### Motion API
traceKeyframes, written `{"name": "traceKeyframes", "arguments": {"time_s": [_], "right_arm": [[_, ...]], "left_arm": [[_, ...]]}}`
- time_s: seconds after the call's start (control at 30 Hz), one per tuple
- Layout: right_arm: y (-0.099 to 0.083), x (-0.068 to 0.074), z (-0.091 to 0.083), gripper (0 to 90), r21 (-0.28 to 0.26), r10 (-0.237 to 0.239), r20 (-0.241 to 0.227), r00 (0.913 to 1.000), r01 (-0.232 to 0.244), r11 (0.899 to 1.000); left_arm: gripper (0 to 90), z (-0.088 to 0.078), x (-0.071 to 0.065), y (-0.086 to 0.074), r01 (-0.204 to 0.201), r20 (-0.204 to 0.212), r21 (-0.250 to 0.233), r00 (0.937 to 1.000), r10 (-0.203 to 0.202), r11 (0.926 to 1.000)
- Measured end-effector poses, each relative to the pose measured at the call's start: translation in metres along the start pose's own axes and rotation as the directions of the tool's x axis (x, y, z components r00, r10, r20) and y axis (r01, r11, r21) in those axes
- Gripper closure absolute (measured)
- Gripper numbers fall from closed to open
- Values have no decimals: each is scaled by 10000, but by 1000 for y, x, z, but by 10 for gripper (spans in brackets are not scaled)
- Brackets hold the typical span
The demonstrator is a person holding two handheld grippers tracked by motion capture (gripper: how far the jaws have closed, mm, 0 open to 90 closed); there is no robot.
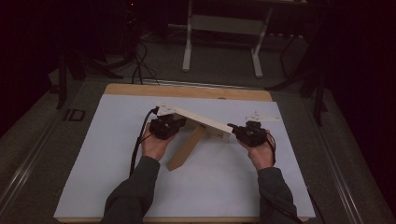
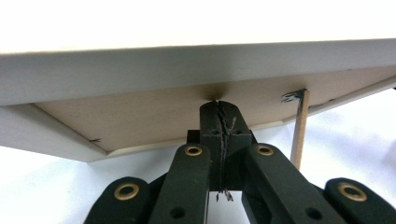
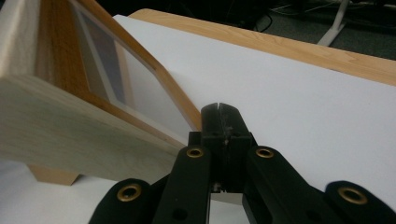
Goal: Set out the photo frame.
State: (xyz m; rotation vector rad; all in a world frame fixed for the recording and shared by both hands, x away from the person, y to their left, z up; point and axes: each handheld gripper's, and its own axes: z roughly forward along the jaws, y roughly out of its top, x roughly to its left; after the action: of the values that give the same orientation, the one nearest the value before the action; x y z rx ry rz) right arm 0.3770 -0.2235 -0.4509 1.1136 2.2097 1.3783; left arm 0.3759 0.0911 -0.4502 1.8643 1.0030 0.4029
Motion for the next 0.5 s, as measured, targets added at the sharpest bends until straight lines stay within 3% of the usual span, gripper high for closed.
{"name": "traceKeyframes", "arguments": {"time_s": [0.5], "right_arm": [[-2,5,-1,900,-18,-120,-74,9999,120,9999]], "left_arm": [[900,0,-21,8,-321,456,-139,9984,327,9994]]}}
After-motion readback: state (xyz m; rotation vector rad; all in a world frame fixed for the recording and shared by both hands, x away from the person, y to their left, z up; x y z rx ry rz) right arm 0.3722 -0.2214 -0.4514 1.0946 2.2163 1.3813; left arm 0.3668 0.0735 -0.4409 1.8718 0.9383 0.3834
